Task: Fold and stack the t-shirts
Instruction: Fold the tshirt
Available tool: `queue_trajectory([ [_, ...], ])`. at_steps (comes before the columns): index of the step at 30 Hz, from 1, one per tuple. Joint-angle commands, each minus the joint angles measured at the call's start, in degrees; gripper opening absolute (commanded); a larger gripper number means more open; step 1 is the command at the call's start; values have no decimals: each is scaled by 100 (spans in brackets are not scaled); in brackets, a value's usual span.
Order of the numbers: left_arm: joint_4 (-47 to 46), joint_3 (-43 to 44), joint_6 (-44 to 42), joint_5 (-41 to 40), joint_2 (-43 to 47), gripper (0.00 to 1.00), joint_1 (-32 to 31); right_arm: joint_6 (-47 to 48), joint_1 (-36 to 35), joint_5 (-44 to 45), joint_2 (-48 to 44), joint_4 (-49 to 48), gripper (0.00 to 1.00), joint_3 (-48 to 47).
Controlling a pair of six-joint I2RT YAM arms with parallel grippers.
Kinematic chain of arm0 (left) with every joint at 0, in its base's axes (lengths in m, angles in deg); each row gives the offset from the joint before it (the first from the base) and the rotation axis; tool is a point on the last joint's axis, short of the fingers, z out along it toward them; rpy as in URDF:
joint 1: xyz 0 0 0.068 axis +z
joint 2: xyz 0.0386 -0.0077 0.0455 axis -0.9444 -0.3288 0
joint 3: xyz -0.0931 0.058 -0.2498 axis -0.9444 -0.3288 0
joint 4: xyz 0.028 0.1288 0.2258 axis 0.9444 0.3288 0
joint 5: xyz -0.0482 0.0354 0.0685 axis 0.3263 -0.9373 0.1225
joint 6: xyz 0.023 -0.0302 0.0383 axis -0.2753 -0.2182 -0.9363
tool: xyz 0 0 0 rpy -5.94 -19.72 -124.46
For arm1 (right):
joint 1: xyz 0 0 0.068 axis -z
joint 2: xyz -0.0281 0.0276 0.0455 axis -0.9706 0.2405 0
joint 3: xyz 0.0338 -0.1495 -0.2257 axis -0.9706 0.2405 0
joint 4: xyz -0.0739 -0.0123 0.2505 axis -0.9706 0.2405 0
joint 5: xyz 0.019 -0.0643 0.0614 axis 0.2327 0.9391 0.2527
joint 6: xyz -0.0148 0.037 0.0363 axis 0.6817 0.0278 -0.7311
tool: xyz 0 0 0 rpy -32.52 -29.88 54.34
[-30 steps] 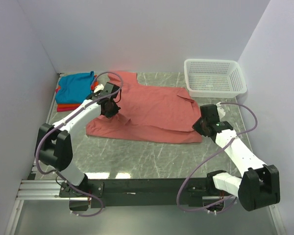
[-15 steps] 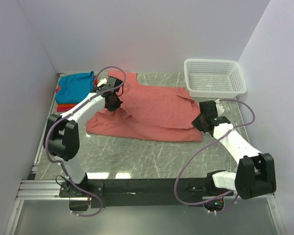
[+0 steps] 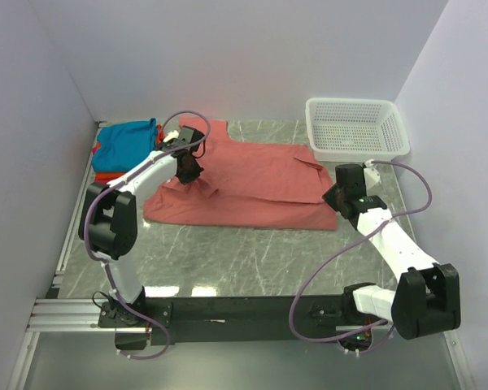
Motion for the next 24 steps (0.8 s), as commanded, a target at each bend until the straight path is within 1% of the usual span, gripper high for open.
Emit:
queue_trajectory([
  [1, -197, 257, -133, 33, -3, 1, 31, 46, 75, 270, 120, 14, 5, -104],
  [7, -170, 530, -195, 25, -267, 1, 49, 64, 145, 156, 498, 58, 5, -209],
  [8, -153, 556, -186, 7, -302, 2, 58, 72, 163, 147, 612, -12, 7, -218],
  [9, -170, 600, -212, 7, -338, 7, 66, 107, 172, 138, 674, -65, 7, -227],
  [10, -196, 618, -238, 24, -425, 23, 75, 125, 180, 138, 752, -100, 7, -253],
  [11, -197, 661, -282, 59, -487, 33, 101, 151, 215, 112, 953, -118, 9, -297],
  [12, -153, 810, -352, 68, -635, 51, 119, 186, 277, 77, 1077, -118, 12, -427],
  [13, -92, 916, -370, 69, -715, 62, 154, 204, 303, 51, 1209, -48, 29, -551],
  [14, 65, 1169, -414, 60, -794, 70, 163, 317, 347, 33, 1463, 127, 43, -822],
  [15, 119, 1285, -432, 25, -873, 86, 172, 336, 356, 33, 1578, 267, 53, -981],
  [16, 137, 1382, -449, -10, -883, 95, 163, 336, 356, 111, 1675, 434, 59, -1122],
  [17, 129, 1443, -484, -28, -865, 99, 172, 406, 348, 103, 1781, 619, 65, -1228],
  [19, 129, 1549, -520, -37, -752, 100, 172, 459, 356, -37, 1808, 699, 67, -1378],
  [20, 102, 1480, -528, -46, -681, 99, 172, 511, 356, -142, 1756, 639, 73, -1352],
  [21, 41, 1384, -546, 76, -524, 99, 181, 547, 356, -300, 1712, 577, 76, -1239],
  [22, -125, 1243, -537, 138, -427, 100, 181, 564, 348, -406, 1659, 533, 76, -1159],
  [23, -196, 920, -520, 226, -339, 99, 181, 626, 339, -711, 1554, 402, 82, -1080],
  [24, -275, 743, -511, 305, -173, 100, 172, 687, 313, -862, 1492, 322, 85, -914],
])
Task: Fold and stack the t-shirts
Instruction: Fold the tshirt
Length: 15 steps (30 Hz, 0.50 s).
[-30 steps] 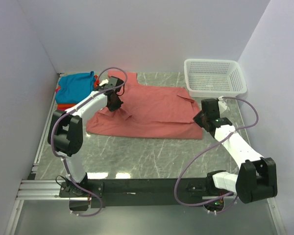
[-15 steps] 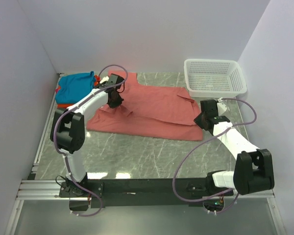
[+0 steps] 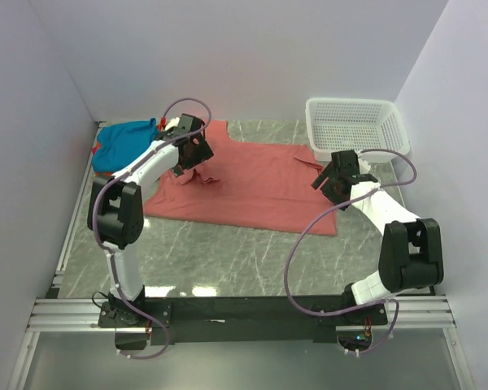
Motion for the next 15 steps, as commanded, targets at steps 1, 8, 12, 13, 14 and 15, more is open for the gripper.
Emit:
queue_trajectory([
  [1, -354, -519, -94, 395, 633, 99, -9, 263, -81, -588, -346, -117, 86, 246],
  [8, -1039, -1750, -41, 1266, 933, 100, -62, 571, -556, -931, -830, -830, 87, 923],
  [12, -1442, -1612, 65, 1100, 670, 99, -62, 598, -591, -993, -655, -935, 87, 1099],
  [13, -1550, -1533, 65, 1134, 573, 100, -62, 589, -600, -1037, -611, -961, 87, 1125],
  [14, -1629, -1262, 21, 1248, 442, 99, -62, 546, -600, -1011, -558, -1005, 87, 1143],
  [15, -1682, -1094, 21, 1258, 153, 99, -62, 502, -600, -967, -567, -1014, 87, 1204],
])
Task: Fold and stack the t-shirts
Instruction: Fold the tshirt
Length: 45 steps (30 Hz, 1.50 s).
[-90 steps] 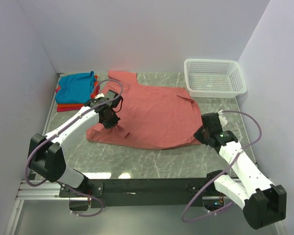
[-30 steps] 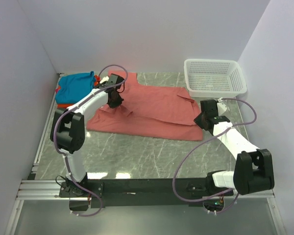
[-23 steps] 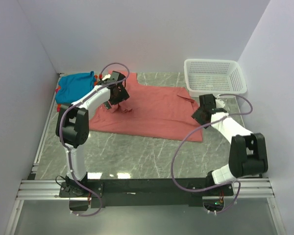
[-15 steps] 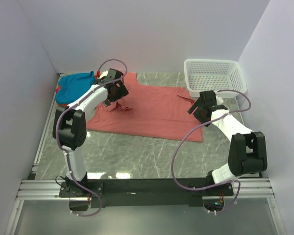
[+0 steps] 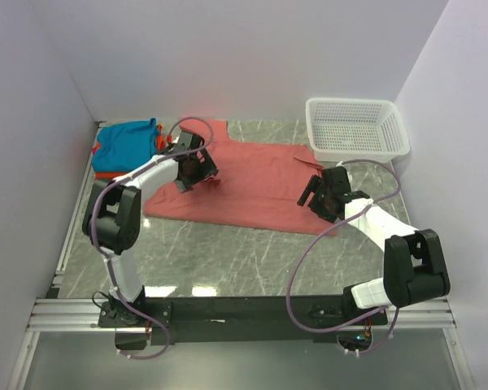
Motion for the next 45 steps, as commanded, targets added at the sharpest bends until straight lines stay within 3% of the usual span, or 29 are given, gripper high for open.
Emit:
queue_trajectory([
  [1, -749, 736, -14, 196, -590, 100, -21, -1, -1, 95, 39, -337, 87, 144],
  [6, -320, 2458, -260, -742, -1915, 99, 23, 16, -10, 394, -198, -109, 87, 136],
  [10, 16, 3172, -330, -999, -2130, 99, 137, 51, -10, 552, -523, 32, 87, 127],
  [14, -1062, 2350, -646, -790, -1463, 99, 129, 77, -10, 588, -831, -12, 87, 215],
  [19, -803, 1899, -709, -684, -917, 100, 129, 191, -10, 360, -718, -65, 87, 206],
  [22, -740, 1145, -603, -622, -417, 99, 129, 244, -19, 184, -560, -108, 87, 206],
  [25, -1056, -162, -427, -376, 181, 99, 129, 332, -27, 131, -253, -91, 87, 110],
  [29, -1478, -1096, -112, -244, 577, 100, 129, 367, -28, 79, 231, -257, 87, -4],
  [36, -925, -1300, 73, -516, 287, 99, 138, 227, -19, -80, 786, -179, 86, 47],
  [42, -232, -1801, 267, -780, 690, 99, 129, 42, -19, -676, 180, -73, 86, 847],
  [45, -169, -2512, 556, -596, 1235, 100, 50, -151, -19, -827, -189, 172, 86, 1286],
])
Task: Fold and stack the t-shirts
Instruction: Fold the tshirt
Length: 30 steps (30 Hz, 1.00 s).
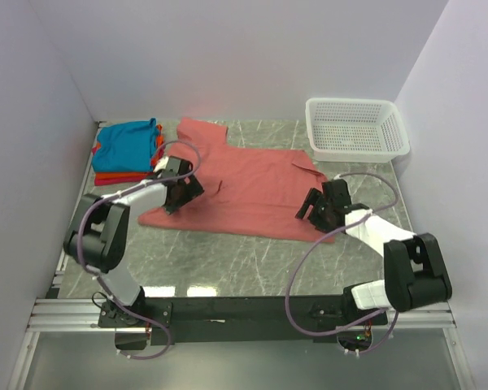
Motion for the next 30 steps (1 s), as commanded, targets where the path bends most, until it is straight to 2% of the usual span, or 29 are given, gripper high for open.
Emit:
queue_trajectory([
  [1, 889, -956, 587, 30, 523, 99, -138, -365, -21, -407, -320, 778, 86, 729],
  [5, 1318, -1670, 1124, -129, 1279, 99, -253, -673, -12, -469, -1050, 1146, 87, 1222],
  [10, 1871, -2163, 1651, -102, 2220, 99, -551, -1042, -30, -267, -2244, 1841, 89, 1268],
  [14, 2355, -2331, 1951, -6, 2834, 100, -815, -1166, -38, -38, -2791, 2579, 89, 1171],
  [19, 2770, -1875, 1856, -400, 3398, 100, -886, -517, -56, 287, -3248, 2652, 89, 637],
  [23, 2287, -1426, 1319, -462, 3277, 99, -886, 160, -423, 260, -3012, 1914, 90, 205],
  [26, 2041, -1084, 1161, -638, 2830, 99, -877, 223, -1144, 366, -2328, 1353, 90, -77],
  [27, 1901, -900, 1091, -638, 2706, 99, -877, 205, -1416, 401, -1839, 1272, 90, -156],
  [30, 1812, -522, 897, -656, 2196, 99, -877, 118, -1664, 752, -941, 1061, 90, -499],
])
